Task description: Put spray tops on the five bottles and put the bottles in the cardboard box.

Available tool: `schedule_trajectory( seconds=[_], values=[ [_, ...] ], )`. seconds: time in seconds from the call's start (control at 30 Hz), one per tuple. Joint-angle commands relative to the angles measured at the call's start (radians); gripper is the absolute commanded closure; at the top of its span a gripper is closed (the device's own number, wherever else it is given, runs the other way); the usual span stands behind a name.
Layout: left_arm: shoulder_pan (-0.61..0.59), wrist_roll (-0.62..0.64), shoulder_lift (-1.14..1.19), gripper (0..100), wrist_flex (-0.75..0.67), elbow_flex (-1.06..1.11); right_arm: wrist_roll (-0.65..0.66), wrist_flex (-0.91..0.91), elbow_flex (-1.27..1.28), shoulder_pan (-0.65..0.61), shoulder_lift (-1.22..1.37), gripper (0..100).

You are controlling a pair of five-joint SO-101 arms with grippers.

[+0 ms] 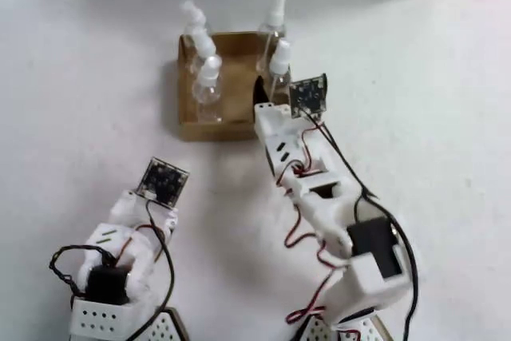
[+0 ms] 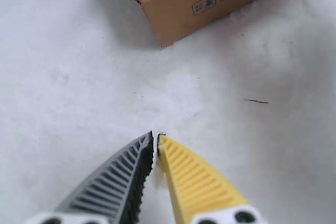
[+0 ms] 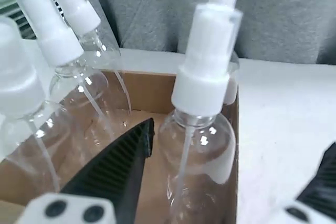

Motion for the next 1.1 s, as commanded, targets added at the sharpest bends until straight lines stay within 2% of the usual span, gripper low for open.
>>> schedule_trajectory(
  seconds=[0.0, 0.2, 0.6, 0.8, 1.07],
  values=[
    [-0.010, -0.009, -0.005, 98, -0.038, -0.003, -0.011, -0.016, 0.077, 0.008, -0.208, 59.0],
    [-0.010, -0.009, -0.005, 98, -0.038, -0.003, -0.005, -0.005, 0.195, 0.012, -0.397, 59.0],
    [-0.010, -0.009, -0.005, 98, -0.038, -0.003, -0.005, 0.249, 0.482, 0.054, -0.849, 59.0],
    [-0.010, -0.009, -0.005, 98, -0.038, -0.003, -0.003, 0.443, 0.605, 0.101, -1.147, 59.0],
    [-0.010, -0.009, -0.005, 98, -0.037, -0.003, -0.003, 0.837, 0.709, 0.170, -1.600, 59.1]
  ],
)
